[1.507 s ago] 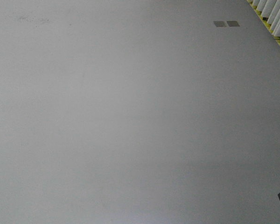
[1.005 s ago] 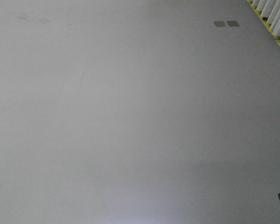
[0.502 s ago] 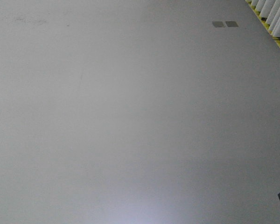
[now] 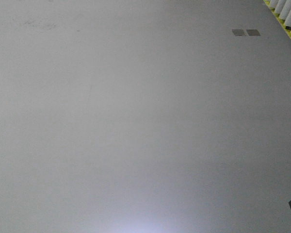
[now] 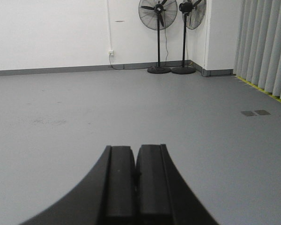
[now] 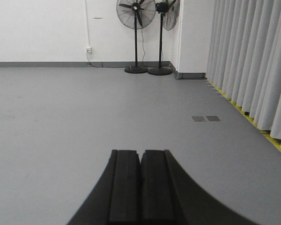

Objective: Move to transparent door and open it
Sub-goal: 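Drive the base forward across the grey floor, arms held still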

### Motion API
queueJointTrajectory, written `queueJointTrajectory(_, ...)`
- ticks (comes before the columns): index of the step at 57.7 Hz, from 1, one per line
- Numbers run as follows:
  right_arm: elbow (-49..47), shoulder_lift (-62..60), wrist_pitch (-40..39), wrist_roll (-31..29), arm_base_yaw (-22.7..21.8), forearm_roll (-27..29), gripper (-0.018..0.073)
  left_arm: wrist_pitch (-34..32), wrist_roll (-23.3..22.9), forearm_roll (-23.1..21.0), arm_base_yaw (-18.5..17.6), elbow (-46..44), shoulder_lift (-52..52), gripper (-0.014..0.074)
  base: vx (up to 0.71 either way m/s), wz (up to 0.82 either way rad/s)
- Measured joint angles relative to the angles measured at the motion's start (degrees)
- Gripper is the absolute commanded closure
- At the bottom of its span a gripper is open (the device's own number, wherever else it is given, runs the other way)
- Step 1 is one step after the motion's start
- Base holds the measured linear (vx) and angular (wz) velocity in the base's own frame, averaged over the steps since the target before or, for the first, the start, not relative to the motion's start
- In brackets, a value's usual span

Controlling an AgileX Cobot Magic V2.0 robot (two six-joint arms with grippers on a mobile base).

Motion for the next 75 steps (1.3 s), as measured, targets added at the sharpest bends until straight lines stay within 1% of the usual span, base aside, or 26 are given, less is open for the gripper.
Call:
queueJointTrajectory(46,0.0,0.0,0.0,0.0,0.0,0.0,0.0565,0.0,0.0,0.0,0.0,0.0,0.0,0.0603,0.13,-0.03)
queueJointTrajectory(75,0.0,0.0,0.0,0.0,0.0,0.0,0.0565,0.0,0.0,0.0,0.0,0.0,0.0,0.0603,0.26,-0.02)
